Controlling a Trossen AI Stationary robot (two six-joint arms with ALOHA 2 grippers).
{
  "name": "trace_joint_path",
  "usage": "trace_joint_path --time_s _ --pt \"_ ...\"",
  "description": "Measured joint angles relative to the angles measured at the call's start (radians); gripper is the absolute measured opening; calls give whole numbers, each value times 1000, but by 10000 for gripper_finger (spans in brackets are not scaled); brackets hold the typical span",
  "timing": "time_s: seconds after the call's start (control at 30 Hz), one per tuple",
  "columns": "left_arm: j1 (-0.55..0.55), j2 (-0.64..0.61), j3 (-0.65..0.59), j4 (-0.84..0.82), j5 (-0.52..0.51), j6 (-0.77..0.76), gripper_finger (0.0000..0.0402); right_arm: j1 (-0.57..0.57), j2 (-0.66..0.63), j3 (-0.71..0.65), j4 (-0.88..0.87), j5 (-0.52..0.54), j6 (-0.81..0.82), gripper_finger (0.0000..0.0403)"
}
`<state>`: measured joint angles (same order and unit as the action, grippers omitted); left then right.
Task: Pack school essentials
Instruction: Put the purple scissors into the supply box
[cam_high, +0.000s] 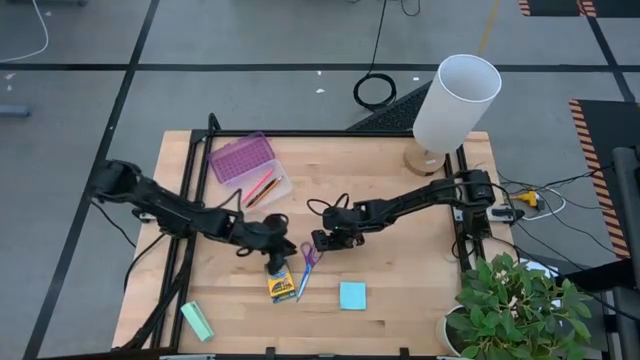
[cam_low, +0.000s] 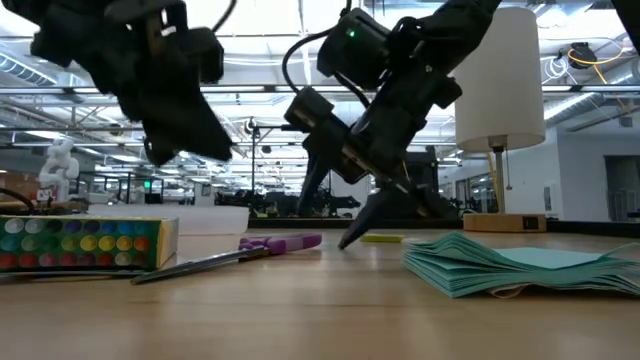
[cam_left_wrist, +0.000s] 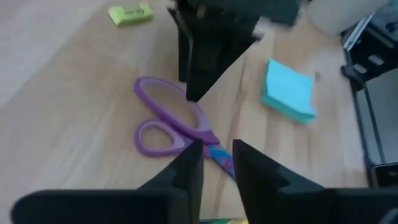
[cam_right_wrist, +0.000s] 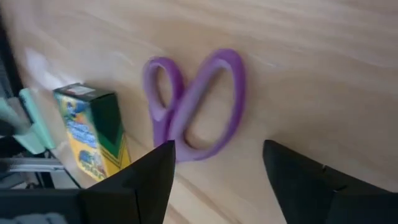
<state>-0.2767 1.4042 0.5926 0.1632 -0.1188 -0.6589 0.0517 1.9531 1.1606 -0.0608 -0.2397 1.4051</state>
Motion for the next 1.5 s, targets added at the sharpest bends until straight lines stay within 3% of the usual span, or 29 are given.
trace_joint_path --time_s 0.43,0.73,1.0,1.5 --pt "44 209 0 77 89 52 7 -8 24 1 54 40 -65 237" --pt "87 307 0 215 150 79 23 -14 26 -2 80 53 -125 230" --pt "97 309 0 212 158 112 30 -18 28 -4 102 44 -191 172" --pt "98 310 0 209 164 161 4 -25 28 -5 132 -23 -246 65"
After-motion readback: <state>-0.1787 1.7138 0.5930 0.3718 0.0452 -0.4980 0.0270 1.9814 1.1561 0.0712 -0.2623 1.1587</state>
